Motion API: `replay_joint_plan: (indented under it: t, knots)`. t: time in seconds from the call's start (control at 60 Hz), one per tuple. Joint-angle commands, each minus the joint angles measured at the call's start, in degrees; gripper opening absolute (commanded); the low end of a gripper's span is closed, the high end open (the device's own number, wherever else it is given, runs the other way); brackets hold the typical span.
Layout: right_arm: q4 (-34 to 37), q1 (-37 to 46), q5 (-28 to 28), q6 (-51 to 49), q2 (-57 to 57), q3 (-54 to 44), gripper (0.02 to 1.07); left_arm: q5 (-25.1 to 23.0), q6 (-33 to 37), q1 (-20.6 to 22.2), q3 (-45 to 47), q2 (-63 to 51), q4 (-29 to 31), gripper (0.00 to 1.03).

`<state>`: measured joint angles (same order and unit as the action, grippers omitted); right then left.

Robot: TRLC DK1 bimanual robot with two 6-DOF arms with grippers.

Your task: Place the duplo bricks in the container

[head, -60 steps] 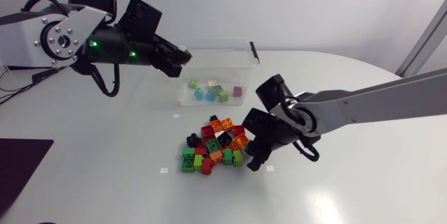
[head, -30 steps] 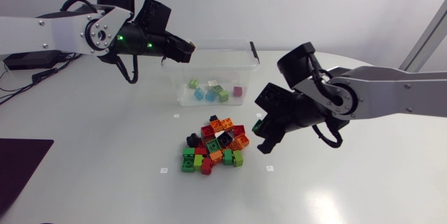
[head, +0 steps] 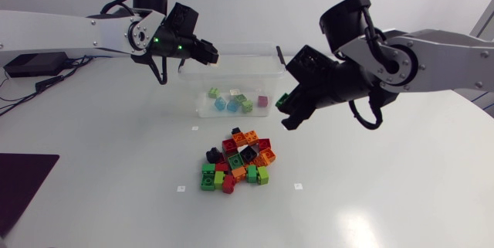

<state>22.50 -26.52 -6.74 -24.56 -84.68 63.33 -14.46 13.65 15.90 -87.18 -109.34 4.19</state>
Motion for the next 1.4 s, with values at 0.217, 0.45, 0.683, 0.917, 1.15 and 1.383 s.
replay_joint_plan:
  t: [0.217,0.45,0.683,0.917,1.15,1.383]
  knots:
    - [-1.8,1.1,-1.3,3.4,-6.3,10.5,0.31,0.4,0.2,-1.2,-0.5,3.6,1.2,0.97]
    - [-1.8,1.6,-1.3,3.8,-14.1,20.1,0.31,-0.1,3.8,-2.3,6.4,13.4,4.5,0.98]
    - [-1.2,2.3,-1.9,4.3,-21.1,29.4,0.31,-2.5,10.4,-2.5,17.5,22.0,8.0,0.97]
    - [1.0,2.4,-2.1,4.9,-27.5,38.9,0.31,-5.2,17.6,-2.6,27.1,26.5,10.1,0.97]
    - [2.1,2.4,-2.1,5.7,-33.0,45.2,0.31,-8.0,24.8,-2.8,34.6,27.8,11.9,0.96]
    - [3.3,2.9,-2.1,5.7,-37.5,49.7,0.31,-8.5,28.9,-1.0,39.4,27.0,11.8,0.96]
